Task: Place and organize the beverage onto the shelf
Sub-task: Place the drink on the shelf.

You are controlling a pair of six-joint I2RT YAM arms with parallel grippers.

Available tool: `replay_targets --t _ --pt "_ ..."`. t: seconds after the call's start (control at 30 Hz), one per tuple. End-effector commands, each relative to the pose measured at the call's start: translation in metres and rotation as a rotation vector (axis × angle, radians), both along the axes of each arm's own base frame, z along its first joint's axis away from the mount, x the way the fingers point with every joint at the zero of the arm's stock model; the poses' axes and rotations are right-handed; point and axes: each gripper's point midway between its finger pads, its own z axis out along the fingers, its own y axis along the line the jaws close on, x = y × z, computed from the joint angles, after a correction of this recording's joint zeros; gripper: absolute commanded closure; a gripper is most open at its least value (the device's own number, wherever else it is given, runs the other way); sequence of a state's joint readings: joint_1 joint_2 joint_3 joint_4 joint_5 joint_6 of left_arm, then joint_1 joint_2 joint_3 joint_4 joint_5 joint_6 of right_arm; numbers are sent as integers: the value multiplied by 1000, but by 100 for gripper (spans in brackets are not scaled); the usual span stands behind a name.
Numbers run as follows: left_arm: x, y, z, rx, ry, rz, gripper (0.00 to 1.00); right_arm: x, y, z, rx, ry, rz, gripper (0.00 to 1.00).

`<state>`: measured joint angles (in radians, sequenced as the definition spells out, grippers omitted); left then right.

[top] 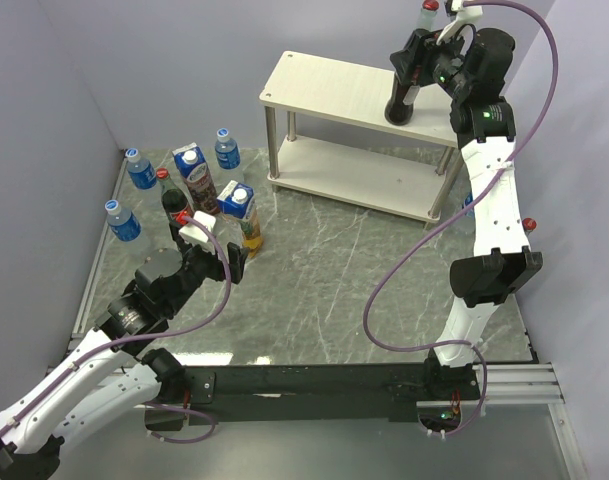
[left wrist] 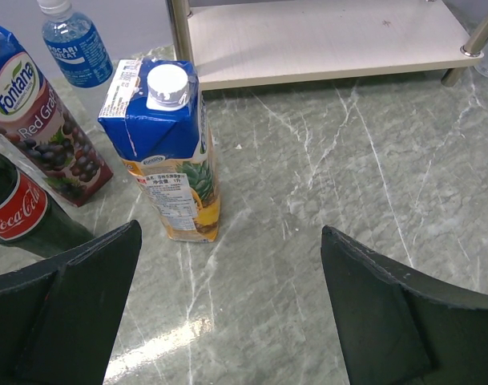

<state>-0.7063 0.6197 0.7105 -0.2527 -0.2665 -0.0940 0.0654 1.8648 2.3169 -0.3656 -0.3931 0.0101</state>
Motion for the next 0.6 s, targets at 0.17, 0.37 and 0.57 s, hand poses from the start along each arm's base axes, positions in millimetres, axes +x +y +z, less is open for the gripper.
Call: replay_targets --t 0.17,0.37,0.57 --pt "1 -3 6 -27 -17 -8 0 -21 3 67 17 -214 -3 38" --pt "1 -3 7 -28 -18 -10 1 -21 4 66 19 -212 -6 29" --pt "2 -3 6 -29 -16 -11 0 -19 1 67 0 -223 -25 22"
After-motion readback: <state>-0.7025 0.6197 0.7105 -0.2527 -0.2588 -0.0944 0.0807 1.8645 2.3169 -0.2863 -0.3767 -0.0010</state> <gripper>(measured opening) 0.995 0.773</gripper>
